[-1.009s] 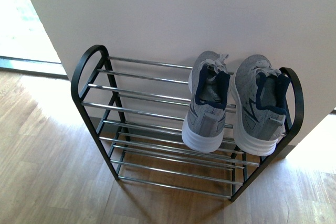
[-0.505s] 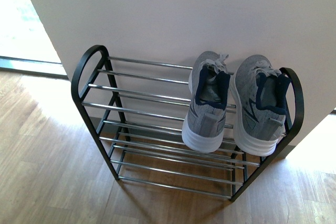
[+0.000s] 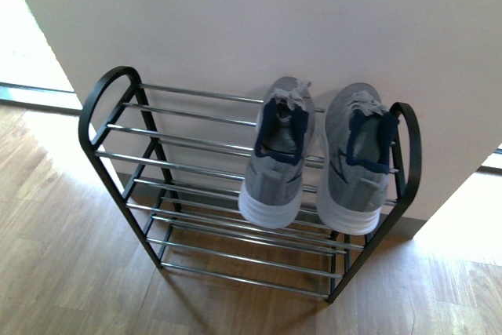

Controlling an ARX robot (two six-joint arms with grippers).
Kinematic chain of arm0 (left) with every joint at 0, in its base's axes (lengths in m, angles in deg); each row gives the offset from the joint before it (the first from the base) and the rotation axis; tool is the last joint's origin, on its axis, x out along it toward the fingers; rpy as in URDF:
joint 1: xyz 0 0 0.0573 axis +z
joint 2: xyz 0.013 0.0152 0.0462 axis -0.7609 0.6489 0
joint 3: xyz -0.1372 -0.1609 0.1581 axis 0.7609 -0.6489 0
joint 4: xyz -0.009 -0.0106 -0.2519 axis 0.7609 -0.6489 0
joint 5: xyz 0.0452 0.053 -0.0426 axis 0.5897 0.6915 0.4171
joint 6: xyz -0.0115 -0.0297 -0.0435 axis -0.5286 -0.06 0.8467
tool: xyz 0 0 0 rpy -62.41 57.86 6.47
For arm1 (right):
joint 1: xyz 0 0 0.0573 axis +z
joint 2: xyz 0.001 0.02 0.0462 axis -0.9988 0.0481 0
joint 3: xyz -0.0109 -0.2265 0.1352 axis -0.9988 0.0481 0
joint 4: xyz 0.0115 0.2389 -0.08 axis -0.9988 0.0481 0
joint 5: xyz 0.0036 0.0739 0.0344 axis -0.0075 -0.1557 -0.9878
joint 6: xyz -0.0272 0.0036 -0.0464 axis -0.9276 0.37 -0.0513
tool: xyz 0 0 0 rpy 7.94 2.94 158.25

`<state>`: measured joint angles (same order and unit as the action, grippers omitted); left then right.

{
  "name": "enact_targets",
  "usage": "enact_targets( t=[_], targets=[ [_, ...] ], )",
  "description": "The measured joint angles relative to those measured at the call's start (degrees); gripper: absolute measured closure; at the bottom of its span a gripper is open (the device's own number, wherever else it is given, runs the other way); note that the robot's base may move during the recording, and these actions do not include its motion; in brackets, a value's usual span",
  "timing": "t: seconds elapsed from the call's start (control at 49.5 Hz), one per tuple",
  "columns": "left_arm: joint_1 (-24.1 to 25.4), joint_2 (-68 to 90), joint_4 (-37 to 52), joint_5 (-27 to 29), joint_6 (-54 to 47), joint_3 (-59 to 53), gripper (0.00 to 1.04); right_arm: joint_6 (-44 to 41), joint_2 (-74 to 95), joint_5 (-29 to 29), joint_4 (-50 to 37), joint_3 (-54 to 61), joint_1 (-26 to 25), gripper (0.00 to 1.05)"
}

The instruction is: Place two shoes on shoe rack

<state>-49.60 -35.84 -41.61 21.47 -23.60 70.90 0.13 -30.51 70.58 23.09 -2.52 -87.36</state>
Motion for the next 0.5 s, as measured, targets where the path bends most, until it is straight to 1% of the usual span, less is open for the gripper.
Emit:
enact_targets(
  t=[0.04, 0.505],
  targets=[
    [0.0, 0.0, 0.0, -0.07, 0.0, 0.0, 0.1, 0.0, 0.0, 0.13, 0.0, 0.0, 0.0, 0.09],
    [0.02, 0.0, 0.0, -0.2, -0.02, 0.02, 0.09, 0.11, -0.02, 0.37, 0.15, 0.0, 0.02, 0.09]
  ],
)
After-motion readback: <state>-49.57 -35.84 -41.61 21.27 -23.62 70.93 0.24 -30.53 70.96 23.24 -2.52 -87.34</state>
